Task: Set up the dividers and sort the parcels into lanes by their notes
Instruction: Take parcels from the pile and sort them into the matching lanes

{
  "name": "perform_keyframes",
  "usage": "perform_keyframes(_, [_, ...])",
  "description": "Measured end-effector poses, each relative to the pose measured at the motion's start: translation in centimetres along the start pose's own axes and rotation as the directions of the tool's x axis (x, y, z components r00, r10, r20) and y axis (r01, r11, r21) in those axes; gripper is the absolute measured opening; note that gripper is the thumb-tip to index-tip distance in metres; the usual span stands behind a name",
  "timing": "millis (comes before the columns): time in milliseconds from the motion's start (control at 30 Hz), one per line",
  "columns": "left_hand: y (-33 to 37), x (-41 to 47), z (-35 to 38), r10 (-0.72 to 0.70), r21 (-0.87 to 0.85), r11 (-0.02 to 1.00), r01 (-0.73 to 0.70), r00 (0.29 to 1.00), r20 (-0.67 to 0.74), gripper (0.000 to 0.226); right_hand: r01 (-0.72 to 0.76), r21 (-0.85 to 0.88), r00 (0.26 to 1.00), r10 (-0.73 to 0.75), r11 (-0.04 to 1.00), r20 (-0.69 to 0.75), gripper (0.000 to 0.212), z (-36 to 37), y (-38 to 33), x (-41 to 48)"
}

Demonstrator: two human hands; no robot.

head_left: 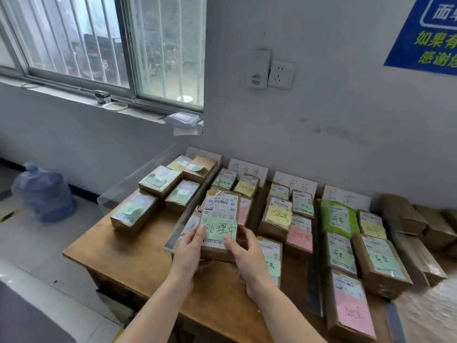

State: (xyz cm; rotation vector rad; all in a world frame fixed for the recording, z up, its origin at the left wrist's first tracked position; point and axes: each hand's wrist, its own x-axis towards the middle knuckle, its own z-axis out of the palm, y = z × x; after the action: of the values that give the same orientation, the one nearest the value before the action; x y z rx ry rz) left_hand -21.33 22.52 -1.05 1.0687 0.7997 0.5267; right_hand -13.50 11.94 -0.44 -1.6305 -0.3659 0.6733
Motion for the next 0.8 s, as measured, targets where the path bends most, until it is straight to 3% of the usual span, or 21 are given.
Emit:
perform_keyframes(200, [3.1,3.1,-6.3,0.05,0.096,0.994,-0.054,0.998,0.039,0.016,-0.024,0.065,1.0,0.025,0.998,-0.008,0.041,7.5,-0.7,1.8])
perform_keyframes(367, [4.7,5.6,-10.3,0.077,0.177,0.982,-0.069,0.996,-0.036,0.025,-0.077,0.099,0.997,0.076,0.992,0.012,0.037,12.2,-0.7,4.0])
perform_keyframes(600, [5.7,9.3,-14.2,0.069,0.207,0.977,-0.04,0.989,-0.134,0.02,-0.086,0.072,0.996,0.084,0.994,0.028,0.049,18.1,-0.1,6.9])
perform_keyframes(800, [6.1,13.3,-17.5,0.057,0.29,0.957,-0.01,0.986,-0.153,0.019,-0.179,0.044,0.984,0.18,0.983,-0.008,0.05,21.0,0.5,9.6])
